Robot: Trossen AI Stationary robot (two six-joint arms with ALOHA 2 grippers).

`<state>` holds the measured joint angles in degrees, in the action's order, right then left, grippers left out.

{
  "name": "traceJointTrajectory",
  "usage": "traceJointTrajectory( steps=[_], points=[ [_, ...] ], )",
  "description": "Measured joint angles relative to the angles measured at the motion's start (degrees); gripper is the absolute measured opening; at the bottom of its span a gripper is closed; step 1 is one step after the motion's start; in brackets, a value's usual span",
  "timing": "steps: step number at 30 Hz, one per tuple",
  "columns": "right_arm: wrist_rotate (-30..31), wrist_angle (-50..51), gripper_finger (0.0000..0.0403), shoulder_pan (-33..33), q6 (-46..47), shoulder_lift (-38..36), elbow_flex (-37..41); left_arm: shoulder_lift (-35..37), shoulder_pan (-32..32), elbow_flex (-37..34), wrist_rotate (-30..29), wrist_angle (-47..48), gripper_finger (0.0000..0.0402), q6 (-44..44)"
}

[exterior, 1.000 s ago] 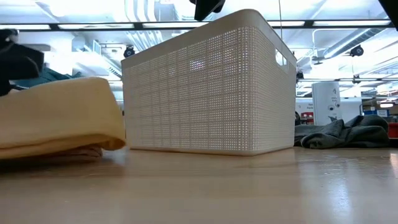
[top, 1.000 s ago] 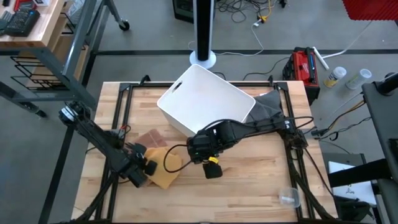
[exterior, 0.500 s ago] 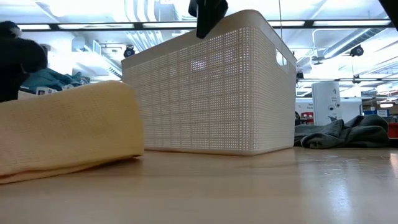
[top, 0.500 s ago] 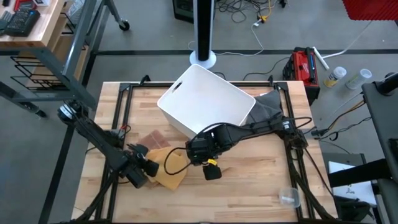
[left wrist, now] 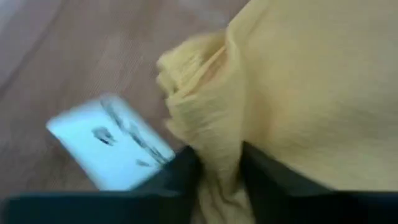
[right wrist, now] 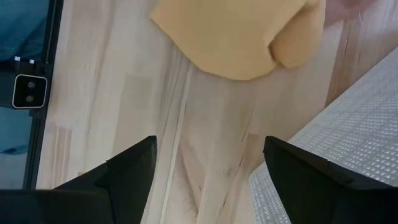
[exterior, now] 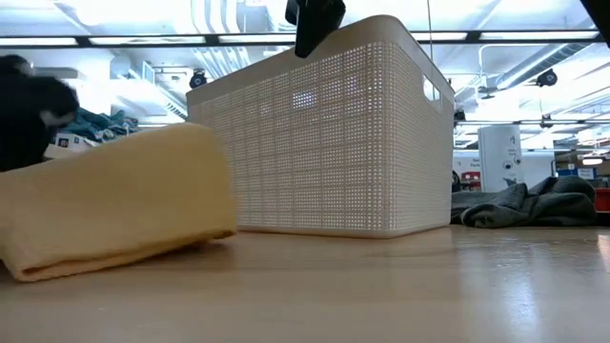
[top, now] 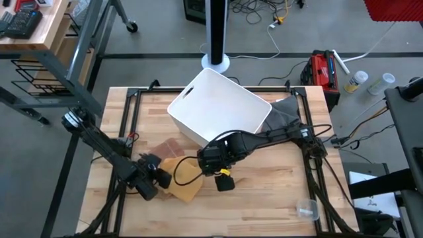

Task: Fold towel
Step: Stack the yellow towel on top of the brown squared towel

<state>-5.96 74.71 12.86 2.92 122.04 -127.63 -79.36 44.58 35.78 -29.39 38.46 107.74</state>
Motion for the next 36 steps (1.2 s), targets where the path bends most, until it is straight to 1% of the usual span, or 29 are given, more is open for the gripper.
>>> traceJointTrajectory(
  steps=[2,3,5,8,10,13,16,18,22,25,28,30,32,36],
  points=[
    [0.0,0.0,0.0286,0.0,0.0,0.0,0.0,0.6,0.0,1.9,-3.7,1.1,0.004,-3.1],
    [0.0,0.0,0.0286,0.0,0.0,0.0,0.1,0.9,0.0,3.1,-5.6,2.3,0.0023,-4.0],
    [0.0,0.1,0.0288,0.0,0.0,0.0,0.1,1.3,0.0,5.9,-8.0,5.8,0.0019,-5.4],
    [0.0,1.4,0.0291,0.0,-0.1,-0.1,0.1,1.4,0.1,11.6,-10.4,13.5,0.0008,-6.8],
    [0.0,3.2,0.0292,0.1,0.0,-0.3,0.2,1.4,0.7,16.1,-13.6,19.1,0.0006,-7.0],
    [0.0,4.1,0.0293,0.3,0.0,-1.1,0.2,1.4,2.1,22.5,-20.3,26.3,0.0006,-7.4],
    [0.0,4.7,0.0288,0.5,0.5,-1.9,0.2,1.4,3.2,28.0,-26.1,30.4,0.0003,-9.7],
    [0.0,4.9,0.0283,0.7,0.5,-2.3,0.3,1.4,3.4,31.0,-29.1,31.0,0.0003,-12.5],
    [0.0,6.1,0.0274,1.4,0.6,-3.4,0.5,1.1,3.4,34.8,-31.6,31.0,0.0002,-16.4],
    [0.1,6.8,0.0268,2.3,1.4,-4.7,0.9,1.1,3.3,34.2,-31.6,31.6,0.0001,-14.9],
    [0.1,7.1,0.0265,3.3,1.9,-5.4,1.2,1.1,3.3,30.8,-28.4,34.3,0.0001,-8.0],
    [0.1,7.3,0.0266,4.0,2.2,-5.5,1.2,1.0,3.3,27.3,-24.1,36.6,0.0001,-1.1],
    [0.1,7.3,0.0269,4.7,2.4,-5.6,1.2,1.0,3.4,23.3,-18.3,38.5,0.0001,5.3],
    [0.1,7.3,0.0277,5.9,2.4,-5.6,1.5,1.0,5.3,16.1,-7.9,40.7,0.0001,16.6]
  ],
)
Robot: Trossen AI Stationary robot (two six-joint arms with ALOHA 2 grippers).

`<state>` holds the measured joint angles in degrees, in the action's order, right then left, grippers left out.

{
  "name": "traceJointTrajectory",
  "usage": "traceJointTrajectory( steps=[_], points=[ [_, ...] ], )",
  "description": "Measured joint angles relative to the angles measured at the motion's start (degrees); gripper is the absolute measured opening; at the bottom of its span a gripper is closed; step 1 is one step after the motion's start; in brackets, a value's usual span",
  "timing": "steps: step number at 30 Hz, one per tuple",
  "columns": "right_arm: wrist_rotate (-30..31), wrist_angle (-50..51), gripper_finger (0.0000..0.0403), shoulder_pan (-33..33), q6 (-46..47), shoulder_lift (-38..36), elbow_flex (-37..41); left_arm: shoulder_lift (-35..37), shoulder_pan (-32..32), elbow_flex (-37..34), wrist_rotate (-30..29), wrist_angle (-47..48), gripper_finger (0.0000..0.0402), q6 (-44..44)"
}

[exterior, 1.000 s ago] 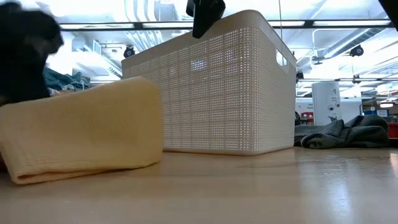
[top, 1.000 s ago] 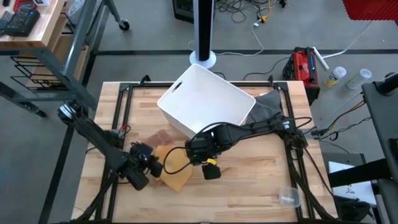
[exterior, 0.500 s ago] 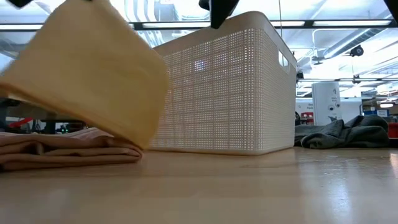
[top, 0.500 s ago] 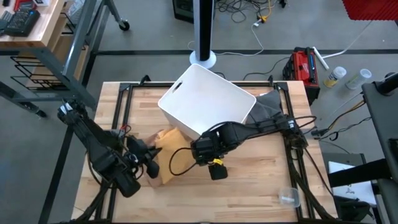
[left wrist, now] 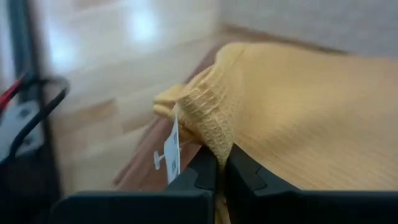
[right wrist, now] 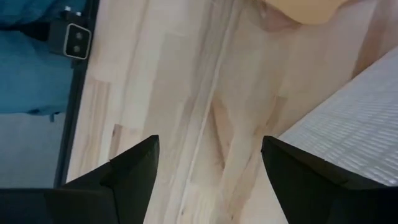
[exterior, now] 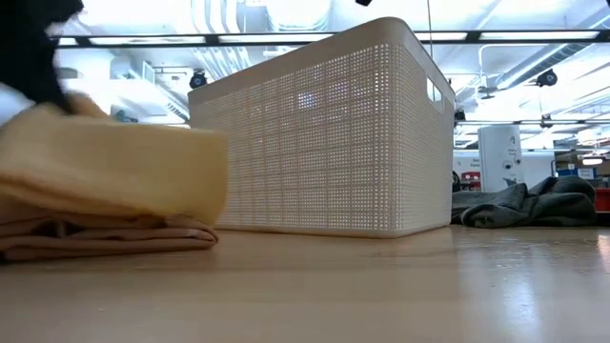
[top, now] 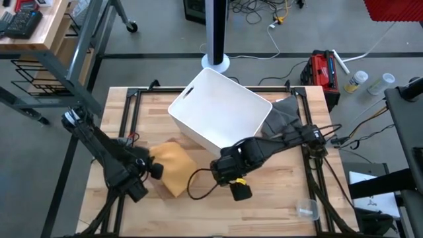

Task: Fold towel
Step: Stack the yellow towel on top of the brown squared towel

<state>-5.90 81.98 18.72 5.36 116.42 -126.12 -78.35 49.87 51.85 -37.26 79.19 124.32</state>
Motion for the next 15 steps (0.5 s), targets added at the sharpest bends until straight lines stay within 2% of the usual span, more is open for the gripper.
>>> traceJointTrajectory(
  steps=[2,6,9,11,13,15],
  points=[
    [0.0,-0.2,0.0281,0.2,0.3,0.0,0.2,0.1,1.1,-2.7,2.5,-0.6,0.0001,3.0],
    [0.1,-1.0,0.0284,0.2,0.8,0.0,0.7,0.7,1.1,-6.3,6.2,-5.4,0.0025,3.1],
    [0.1,-3.1,0.0281,0.1,0.7,0.0,1.6,0.7,1.4,-7.8,14.6,-4.5,0.0056,3.1],
    [0.1,-3.9,0.0277,0.0,0.5,0.0,2.5,0.7,1.9,-8.4,17.7,-2.8,0.0077,3.1],
    [0.1,-6.3,0.0273,0.0,0.0,-0.1,4.3,0.7,2.4,-8.6,17.9,-1.7,0.0097,3.0],
    [0.2,-11.0,0.0268,0.0,0.0,-0.1,6.7,0.7,2.6,-8.5,14.1,-1.6,0.0117,2.3]
  ],
)
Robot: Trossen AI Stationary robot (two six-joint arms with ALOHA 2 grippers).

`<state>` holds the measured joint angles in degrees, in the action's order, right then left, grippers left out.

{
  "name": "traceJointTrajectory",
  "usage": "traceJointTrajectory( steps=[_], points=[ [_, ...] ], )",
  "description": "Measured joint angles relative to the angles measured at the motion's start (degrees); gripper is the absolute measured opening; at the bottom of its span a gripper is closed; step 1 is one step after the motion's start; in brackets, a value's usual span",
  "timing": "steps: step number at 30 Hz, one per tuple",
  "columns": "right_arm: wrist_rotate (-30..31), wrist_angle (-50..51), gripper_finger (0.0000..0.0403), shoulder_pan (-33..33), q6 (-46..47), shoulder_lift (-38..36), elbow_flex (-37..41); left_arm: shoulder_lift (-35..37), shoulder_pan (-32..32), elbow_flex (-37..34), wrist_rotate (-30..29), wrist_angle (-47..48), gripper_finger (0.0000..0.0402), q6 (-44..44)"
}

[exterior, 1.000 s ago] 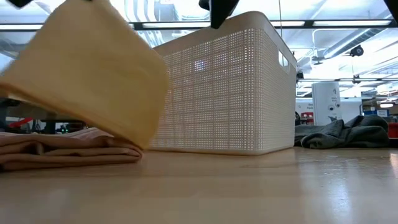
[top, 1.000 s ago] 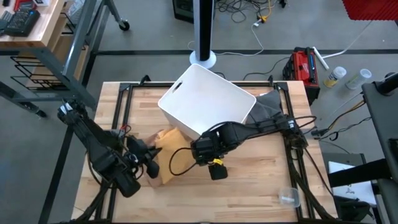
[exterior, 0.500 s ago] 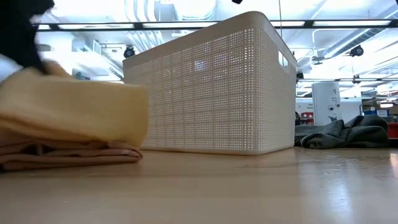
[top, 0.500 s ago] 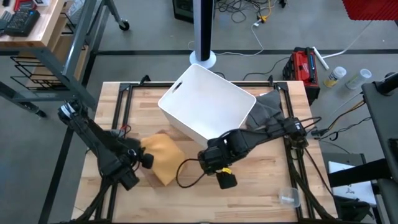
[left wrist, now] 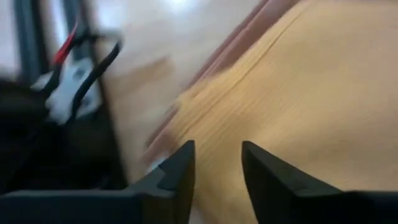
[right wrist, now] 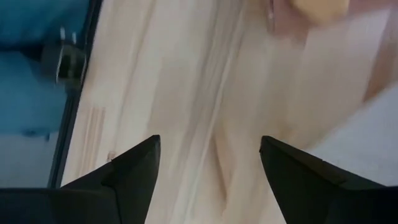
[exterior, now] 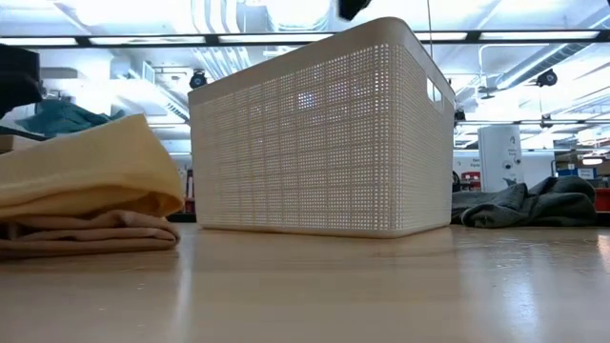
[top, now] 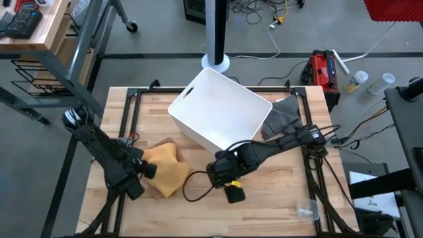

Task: Fold towel
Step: Stack the yellow towel on top of the brown squared towel

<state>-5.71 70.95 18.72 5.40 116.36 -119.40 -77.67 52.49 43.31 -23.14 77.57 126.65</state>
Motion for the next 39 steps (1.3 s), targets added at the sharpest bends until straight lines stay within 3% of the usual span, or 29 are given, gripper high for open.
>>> traceJointTrajectory(
  steps=[4,8,13,19,23,26,30,39],
  points=[
    [4.7,-18.8,0.0253,-0.9,2.5,0.0,5.9,0.3,0.2,1.2,-9.3,-0.1,0.015,-0.6],
    [12.1,-38.1,0.022,-3.3,2.7,0.0,10.9,0.3,0.2,3.1,-12.5,0.0,0.0167,-2.2],
    [12.6,-52.4,0.0158,-6.9,3.1,2.6,14.2,0.3,1.0,5.8,-18.4,-4.9,0.0168,-10.1],
    [11.3,-53.9,0.0079,-8.5,5.5,10.1,13.5,0.2,1.0,2.3,-17.5,-19.2,0.0145,-22.1],
    [10.5,-53.5,0.0036,-8.8,7.6,15.7,10.6,0.2,1.0,-3.3,-16.3,-29.0,0.0125,-22.3],
    [6.2,-49.9,0.001,-8.9,8.4,18.5,8.1,0.2,1.0,-7.3,-15.1,-37.3,0.0111,-21.4],
    [2.4,-43.9,0.0004,-8.8,9.7,20.6,5.9,0.2,1.0,-9.9,-14.9,-43.3,0.0096,-21.2],
    [-2.3,-33.7,0.0001,-8.6,10.1,19.3,5.3,2.3,1.1,-8.0,-13.7,-43.5,0.0077,-25.3]
  ],
)
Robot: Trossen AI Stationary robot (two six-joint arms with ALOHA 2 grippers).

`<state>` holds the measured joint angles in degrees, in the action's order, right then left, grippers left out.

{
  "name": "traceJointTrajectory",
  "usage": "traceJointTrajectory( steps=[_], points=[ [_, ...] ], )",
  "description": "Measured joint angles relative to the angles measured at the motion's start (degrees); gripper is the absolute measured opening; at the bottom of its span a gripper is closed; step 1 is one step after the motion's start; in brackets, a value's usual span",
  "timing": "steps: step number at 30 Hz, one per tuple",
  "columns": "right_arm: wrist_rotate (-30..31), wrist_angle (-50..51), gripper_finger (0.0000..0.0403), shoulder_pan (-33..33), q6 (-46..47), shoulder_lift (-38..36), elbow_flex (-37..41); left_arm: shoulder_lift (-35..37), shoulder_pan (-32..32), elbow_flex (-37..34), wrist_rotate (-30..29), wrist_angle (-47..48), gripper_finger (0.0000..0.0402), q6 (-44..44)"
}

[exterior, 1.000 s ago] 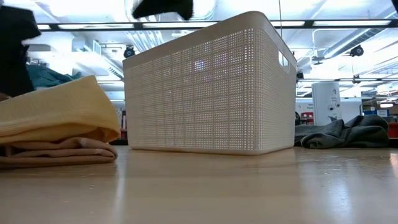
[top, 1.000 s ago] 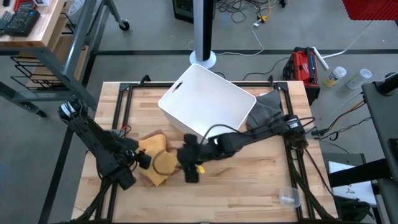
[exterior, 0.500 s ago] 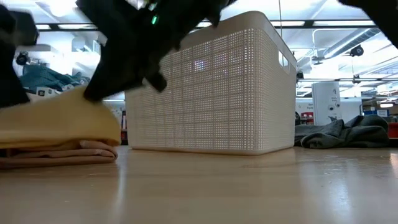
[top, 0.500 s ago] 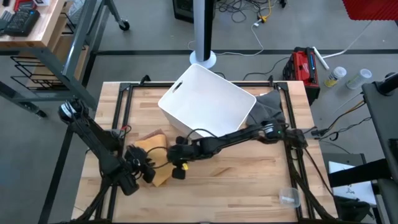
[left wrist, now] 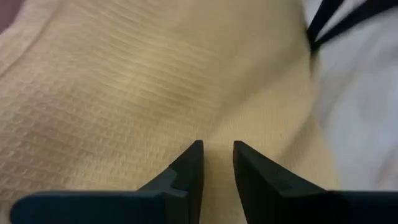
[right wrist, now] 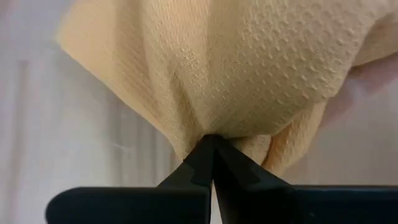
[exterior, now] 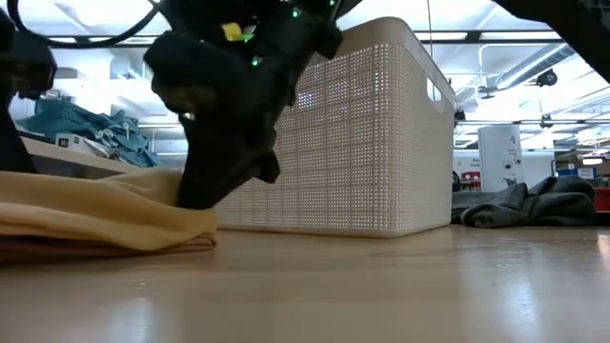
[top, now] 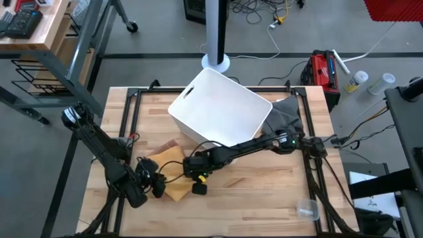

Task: Fold towel
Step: Stack the yellow towel on top of the brown squared towel

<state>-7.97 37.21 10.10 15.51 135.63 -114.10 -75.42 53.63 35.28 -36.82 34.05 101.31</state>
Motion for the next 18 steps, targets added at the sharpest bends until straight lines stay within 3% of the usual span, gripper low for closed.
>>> traceJointTrajectory(
  steps=[7,14,18],
  points=[
    [1.9,-0.6,0.0002,0.0,-1.4,-3.8,-2.3,-2.6,0.0,-1.2,7.7,-12.3,0.0077,-4.6],
    [5.1,-7.5,0.0001,0.0,-2.6,-3.4,-3.1,-3.9,0.1,-1.6,0.2,-16.0,0.0077,-6.6],
    [5.0,-3.7,0.0,0.0,-1.3,-1.2,-2.5,-2.5,0.4,-1.4,-1.4,-15.9,0.0077,-7.8]
  ],
)
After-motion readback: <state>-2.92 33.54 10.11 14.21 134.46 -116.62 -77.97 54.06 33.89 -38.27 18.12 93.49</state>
